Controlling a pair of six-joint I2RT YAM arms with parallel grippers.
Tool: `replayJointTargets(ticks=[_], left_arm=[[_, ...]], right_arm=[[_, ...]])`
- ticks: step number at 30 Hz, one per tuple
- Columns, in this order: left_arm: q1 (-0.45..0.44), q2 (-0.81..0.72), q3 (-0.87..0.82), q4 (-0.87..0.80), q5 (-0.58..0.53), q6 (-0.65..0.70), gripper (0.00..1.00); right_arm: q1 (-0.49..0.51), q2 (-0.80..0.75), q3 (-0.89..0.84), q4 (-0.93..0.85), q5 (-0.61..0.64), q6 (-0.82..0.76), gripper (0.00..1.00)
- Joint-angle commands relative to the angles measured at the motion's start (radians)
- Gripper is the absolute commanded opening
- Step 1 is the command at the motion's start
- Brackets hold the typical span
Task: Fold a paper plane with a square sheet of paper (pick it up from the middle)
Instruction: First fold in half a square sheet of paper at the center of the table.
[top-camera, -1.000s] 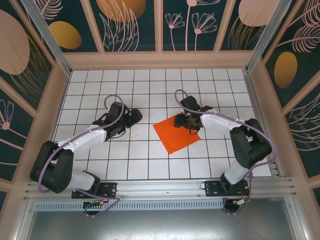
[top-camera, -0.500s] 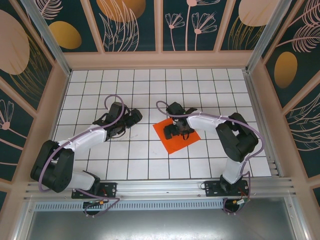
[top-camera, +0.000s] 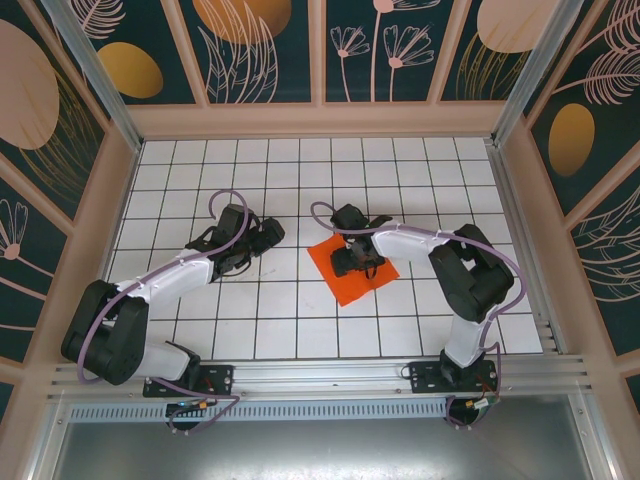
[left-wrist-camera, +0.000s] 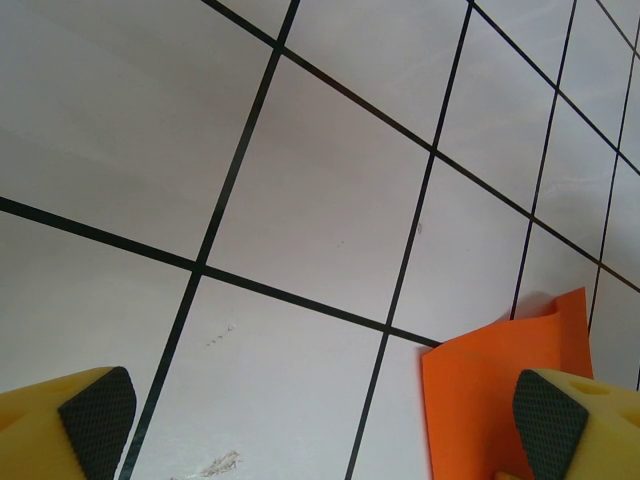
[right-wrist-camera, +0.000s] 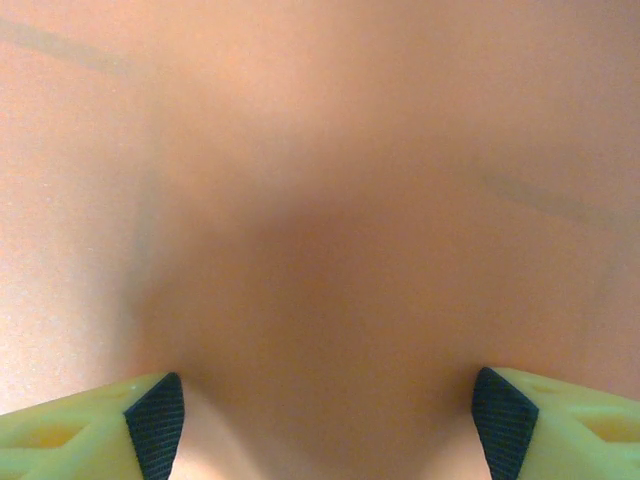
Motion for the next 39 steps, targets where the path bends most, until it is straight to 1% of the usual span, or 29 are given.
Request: replayJointTargets(ticks=[1, 4, 6, 9, 13, 16, 20, 23, 26, 27, 28, 32, 39], left_arm=[[0.005, 0.006, -0.009, -0.024, -0.005, 0.008, 0.99], [0.006, 0.006, -0.011, -0.021, 0.002, 0.005, 0.99], [0.006, 0.004, -0.018, -0.011, 0.01, -0.006, 0.99], [0.005, -0.012, -0.048, 0.043, 0.05, -0.037, 0.99], [0.006, -0.053, -0.118, 0.189, 0.139, -0.093, 0.99], [0.005, -0.076, -0.158, 0.298, 0.217, -0.117, 0.99], [0.006, -0.082, -0.188, 0.433, 0.327, -0.131, 0.97], [0.005, -0.068, -0.204, 0.524, 0.392, -0.151, 0.96], [0.005, -0.038, -0.224, 0.617, 0.441, -0.189, 0.93], [0.004, -0.024, -0.233, 0.654, 0.455, -0.203, 0.92], [0.004, -0.012, -0.241, 0.689, 0.467, -0.219, 0.91], [-0.002, 0.046, -0.256, 0.793, 0.504, -0.266, 0.81], [-0.046, 0.16, -0.212, 0.855, 0.526, -0.295, 0.64]], right_arm=[[-0.001, 0.069, -0.027, -0.021, 0.026, 0.013, 0.73], [-0.003, 0.038, -0.016, -0.013, -0.008, 0.023, 0.61], [-0.006, 0.01, -0.007, 0.003, -0.056, 0.035, 0.52], [-0.011, -0.053, 0.001, 0.064, -0.218, 0.073, 0.4], [-0.042, -0.149, -0.04, 0.262, -0.491, 0.194, 0.33], [-0.078, -0.204, -0.101, 0.459, -0.644, 0.32, 0.32], [-0.123, -0.212, -0.168, 0.652, -0.756, 0.461, 0.32], [-0.149, -0.193, -0.208, 0.732, -0.788, 0.529, 0.32], [-0.153, -0.17, -0.247, 0.789, -0.799, 0.579, 0.32], [-0.183, -0.164, -0.26, 0.807, -0.807, 0.594, 0.33], [-0.19, -0.157, -0.271, 0.829, -0.819, 0.609, 0.33], [-0.211, -0.14, -0.309, 0.894, -0.843, 0.66, 0.34], [-0.239, -0.119, -0.361, 1.029, -0.901, 0.761, 0.35]])
